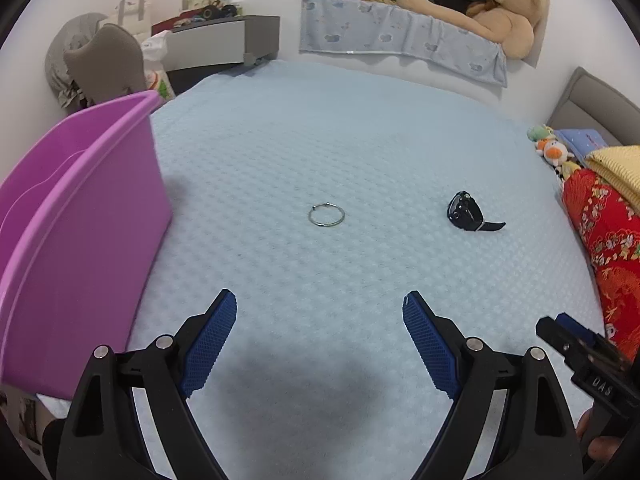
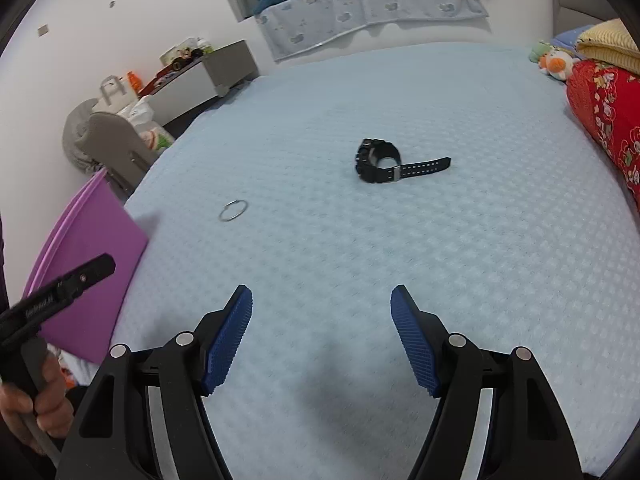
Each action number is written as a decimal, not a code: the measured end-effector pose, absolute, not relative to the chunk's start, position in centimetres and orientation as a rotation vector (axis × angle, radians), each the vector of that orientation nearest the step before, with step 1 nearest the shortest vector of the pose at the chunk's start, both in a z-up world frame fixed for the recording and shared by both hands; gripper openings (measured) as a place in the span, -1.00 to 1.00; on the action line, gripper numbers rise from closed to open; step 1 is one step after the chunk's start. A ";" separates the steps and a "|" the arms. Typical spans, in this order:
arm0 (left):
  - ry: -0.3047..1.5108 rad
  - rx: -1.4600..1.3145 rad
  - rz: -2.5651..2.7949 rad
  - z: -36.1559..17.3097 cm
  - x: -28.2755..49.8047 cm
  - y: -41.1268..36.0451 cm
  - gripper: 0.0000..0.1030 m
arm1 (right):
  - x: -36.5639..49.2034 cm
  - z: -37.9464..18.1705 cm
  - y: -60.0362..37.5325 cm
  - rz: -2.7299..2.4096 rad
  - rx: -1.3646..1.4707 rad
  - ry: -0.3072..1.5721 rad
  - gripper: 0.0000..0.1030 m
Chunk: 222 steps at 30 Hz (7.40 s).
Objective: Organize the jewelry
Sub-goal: 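Move both open tools back over the silver ring and black watch, then lower the left tool toward the silver bangle while the right tool approaches the black watch, then close the left tool on the silver bangle while the right tool grasps the black watch, then carry the bangle and watch in both tools over the pink basin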
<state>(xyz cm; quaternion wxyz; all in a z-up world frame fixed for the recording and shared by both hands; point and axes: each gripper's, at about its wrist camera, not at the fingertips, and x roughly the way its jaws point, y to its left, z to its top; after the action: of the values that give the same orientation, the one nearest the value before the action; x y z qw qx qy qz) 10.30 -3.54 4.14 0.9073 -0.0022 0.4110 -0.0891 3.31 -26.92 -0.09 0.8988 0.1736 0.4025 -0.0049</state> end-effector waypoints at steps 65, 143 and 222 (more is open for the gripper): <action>0.934 0.029 -0.081 -9.0 30.1 -9.0 0.71 | 24.4 -10.6 -33.4 -0.135 0.346 0.887 0.42; 0.856 0.043 -0.273 -3.0 18.6 -9.5 -0.01 | 15.5 -7.6 -32.2 -0.070 0.383 0.729 -0.61; 0.902 -0.272 0.339 10.2 16.1 30.3 0.00 | 29.0 11.7 20.5 0.750 -0.127 0.888 -0.62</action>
<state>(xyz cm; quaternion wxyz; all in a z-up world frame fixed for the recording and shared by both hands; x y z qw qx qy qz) 16.14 30.26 10.15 0.8772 -0.1306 0.4325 0.1624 29.04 20.49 11.73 0.8338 -0.0598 0.4191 0.3542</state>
